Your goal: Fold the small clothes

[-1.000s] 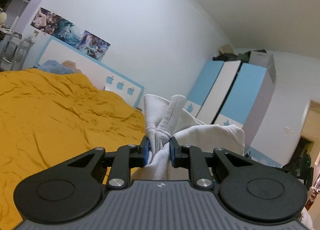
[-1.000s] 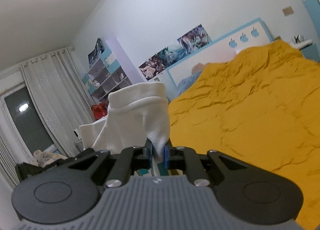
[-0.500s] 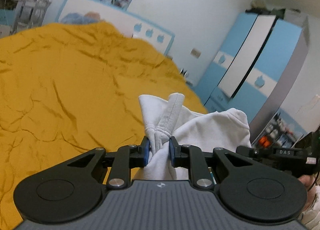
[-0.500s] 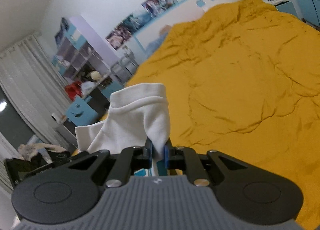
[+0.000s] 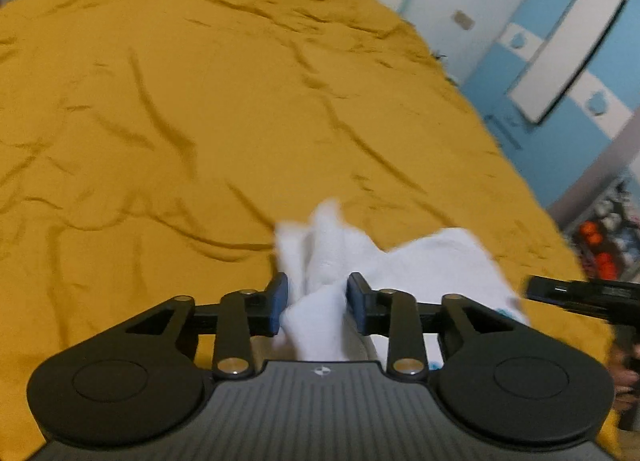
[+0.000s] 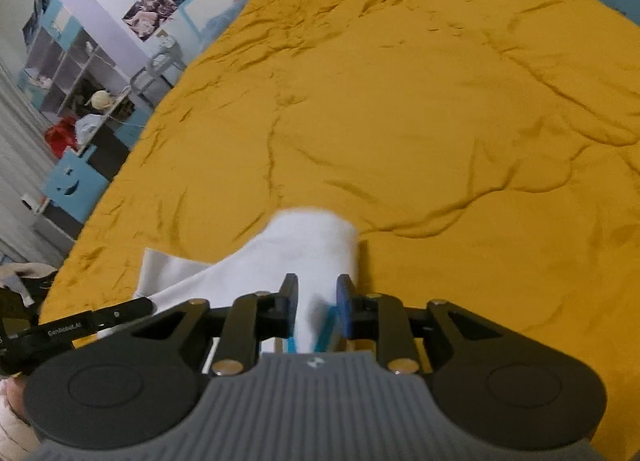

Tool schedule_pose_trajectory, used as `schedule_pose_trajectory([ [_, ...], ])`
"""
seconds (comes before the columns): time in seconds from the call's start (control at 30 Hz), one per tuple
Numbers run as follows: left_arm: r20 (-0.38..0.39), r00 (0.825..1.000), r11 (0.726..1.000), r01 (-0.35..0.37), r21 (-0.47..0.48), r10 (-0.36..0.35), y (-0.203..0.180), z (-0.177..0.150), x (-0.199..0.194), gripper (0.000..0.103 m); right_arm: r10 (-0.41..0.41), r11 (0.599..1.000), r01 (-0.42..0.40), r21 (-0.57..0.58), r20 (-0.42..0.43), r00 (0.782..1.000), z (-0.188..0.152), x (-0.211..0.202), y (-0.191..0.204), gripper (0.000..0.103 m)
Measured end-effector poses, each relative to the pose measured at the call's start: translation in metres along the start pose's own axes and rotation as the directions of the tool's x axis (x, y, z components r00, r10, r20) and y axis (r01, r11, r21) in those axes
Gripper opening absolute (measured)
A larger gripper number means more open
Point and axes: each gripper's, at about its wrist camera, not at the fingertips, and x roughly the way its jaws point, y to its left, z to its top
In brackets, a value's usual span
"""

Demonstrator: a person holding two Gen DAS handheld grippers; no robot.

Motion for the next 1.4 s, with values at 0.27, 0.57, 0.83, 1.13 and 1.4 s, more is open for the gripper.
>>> schedule_pose_trajectory([
  [0.27, 0.073, 0.997, 0.999, 0.038, 0.03, -0.04, -0.013, -0.015, -0.055, 0.042, -0.026, 0.991, 0.031, -0.133, 0.034, 0.999, -0.03, -0.05, 0.026, 0.017],
  [0.57, 0.036, 0.996, 0.974, 0.067, 0.215, -0.077, -0.075, -0.071, -0.111, 0.025, -0.079, 0.939, 0.091, -0.332, 0.049, 0.996, -0.115, -0.116, 0.07, 0.016],
  [0.83, 0.017, 0.999, 0.951, 0.027, 0.309, -0.034, -0.096, -0.134, -0.127, 0.015, -0.171, 0.878, 0.181, -0.444, 0.063, 0.983, -0.185, -0.132, 0.084, 0.018],
  [1.13, -0.052, 0.997, 0.958, -0.042, 0.283, 0.058, -0.074, -0.176, -0.096, 0.006, -0.226, 0.882, 0.213, -0.42, 0.021, 0.974, -0.226, -0.099, 0.055, 0.019],
  [1.4, -0.051, 0.997, 0.967, -0.041, 0.252, 0.056, -0.071, -0.174, -0.099, 0.006, -0.22, 0.891, 0.203, -0.407, 0.005, 0.976, -0.224, -0.093, 0.049, 0.018],
])
